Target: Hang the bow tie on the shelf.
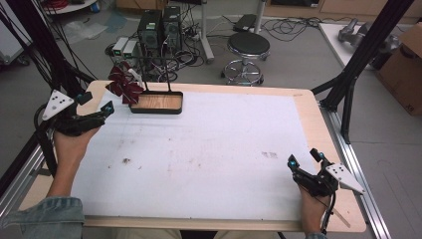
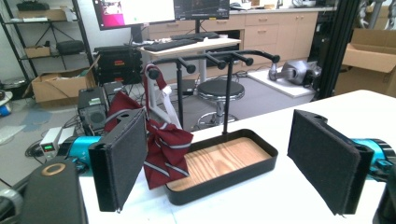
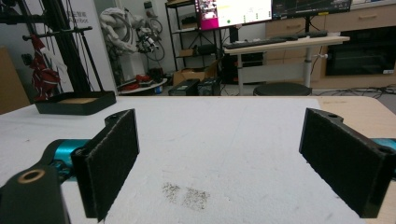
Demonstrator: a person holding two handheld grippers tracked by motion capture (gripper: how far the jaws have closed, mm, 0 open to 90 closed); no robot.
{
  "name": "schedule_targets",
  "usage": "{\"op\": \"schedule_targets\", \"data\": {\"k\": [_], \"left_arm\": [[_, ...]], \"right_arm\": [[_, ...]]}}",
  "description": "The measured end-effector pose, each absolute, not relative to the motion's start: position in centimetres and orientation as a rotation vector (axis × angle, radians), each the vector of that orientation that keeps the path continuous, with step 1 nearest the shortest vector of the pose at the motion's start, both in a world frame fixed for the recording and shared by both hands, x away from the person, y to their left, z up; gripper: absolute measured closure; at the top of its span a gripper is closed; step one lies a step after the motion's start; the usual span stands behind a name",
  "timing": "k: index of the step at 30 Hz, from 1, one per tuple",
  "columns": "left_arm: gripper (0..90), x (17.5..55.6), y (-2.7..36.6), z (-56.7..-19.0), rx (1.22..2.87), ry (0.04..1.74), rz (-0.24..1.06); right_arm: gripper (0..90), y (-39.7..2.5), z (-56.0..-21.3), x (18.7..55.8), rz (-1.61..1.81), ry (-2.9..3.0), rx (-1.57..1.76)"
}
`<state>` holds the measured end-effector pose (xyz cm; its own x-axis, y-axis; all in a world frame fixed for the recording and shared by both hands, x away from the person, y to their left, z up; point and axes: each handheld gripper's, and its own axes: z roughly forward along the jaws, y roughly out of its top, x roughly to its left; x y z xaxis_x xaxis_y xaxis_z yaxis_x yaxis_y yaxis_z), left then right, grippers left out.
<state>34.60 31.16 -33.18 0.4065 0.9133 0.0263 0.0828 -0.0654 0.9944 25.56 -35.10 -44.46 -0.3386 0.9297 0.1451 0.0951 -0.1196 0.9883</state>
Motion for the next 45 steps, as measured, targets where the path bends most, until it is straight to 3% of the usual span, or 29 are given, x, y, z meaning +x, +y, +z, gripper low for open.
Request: {"op": "schedule_targets", "data": {"k": [24,45], "left_arm": [[18.3,28.8,30.5,-39.0,1.501,0.977,0.903],[18.1,28.8,30.3,-41.9,1.56,1.042,0.854]], "right_arm": [[11.1,-35.1,-44.5,25.6,1.539,1.465,1.184],[11.1,-35.0,-44.5,25.7,1.534,1.471,1.185]]}}
